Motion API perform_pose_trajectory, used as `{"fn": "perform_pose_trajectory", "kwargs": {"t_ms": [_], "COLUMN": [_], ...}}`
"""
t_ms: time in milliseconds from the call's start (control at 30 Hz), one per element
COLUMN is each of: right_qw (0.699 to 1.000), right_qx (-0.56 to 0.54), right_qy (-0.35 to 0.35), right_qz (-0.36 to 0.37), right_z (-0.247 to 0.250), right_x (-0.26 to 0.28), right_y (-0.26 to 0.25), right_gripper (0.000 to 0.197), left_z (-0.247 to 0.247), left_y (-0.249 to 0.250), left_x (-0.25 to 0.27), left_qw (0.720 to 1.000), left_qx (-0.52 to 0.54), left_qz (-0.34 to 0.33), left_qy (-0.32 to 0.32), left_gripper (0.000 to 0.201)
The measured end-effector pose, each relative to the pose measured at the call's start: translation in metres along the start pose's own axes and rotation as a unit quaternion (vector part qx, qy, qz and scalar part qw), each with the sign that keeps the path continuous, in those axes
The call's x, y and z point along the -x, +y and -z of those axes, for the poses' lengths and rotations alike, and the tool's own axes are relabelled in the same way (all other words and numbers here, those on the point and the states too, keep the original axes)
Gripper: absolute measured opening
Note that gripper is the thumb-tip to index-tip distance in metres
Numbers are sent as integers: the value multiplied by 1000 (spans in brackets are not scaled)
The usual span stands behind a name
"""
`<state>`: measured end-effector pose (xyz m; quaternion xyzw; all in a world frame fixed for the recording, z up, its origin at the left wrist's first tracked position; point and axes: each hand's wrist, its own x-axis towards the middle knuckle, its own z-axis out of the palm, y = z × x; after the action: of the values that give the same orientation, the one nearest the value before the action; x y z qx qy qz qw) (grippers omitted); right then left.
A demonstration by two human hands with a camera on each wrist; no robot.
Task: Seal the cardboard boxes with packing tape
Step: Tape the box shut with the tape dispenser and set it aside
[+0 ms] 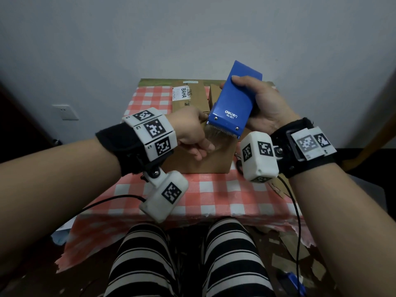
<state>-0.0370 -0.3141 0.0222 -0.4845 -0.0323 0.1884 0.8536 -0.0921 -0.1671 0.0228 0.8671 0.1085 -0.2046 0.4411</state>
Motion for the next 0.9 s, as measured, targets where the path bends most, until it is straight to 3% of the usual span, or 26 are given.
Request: {"fn": "perform_pose_trajectory", "kwargs": {"t_ms": [233,533,800,900], "right_qw": [1000,1000,1000,1000], "right_qx": [4,-11,-3,7], "right_qy": [1,7,2,-3], "right_qz": [-9,-28,-19,-15], "right_z": [0,4,7,8], "right_x": [-3,-9,-11,-10], "right_y": [2,7,9,10], "right_gripper": [6,23,22,13], "left_z": [0,-1,4,5], "left_y": [-1,-2,-1,-1], "left_x": [2,-4,-4,-5], "left_qw": [1000,999,995,987], "left_qx": [0,-30,-97,-144], "left_qz": [-4,-8,-28,-47], "left_qy": [6,16,24,44], "left_gripper": [83,77,77,76]}}
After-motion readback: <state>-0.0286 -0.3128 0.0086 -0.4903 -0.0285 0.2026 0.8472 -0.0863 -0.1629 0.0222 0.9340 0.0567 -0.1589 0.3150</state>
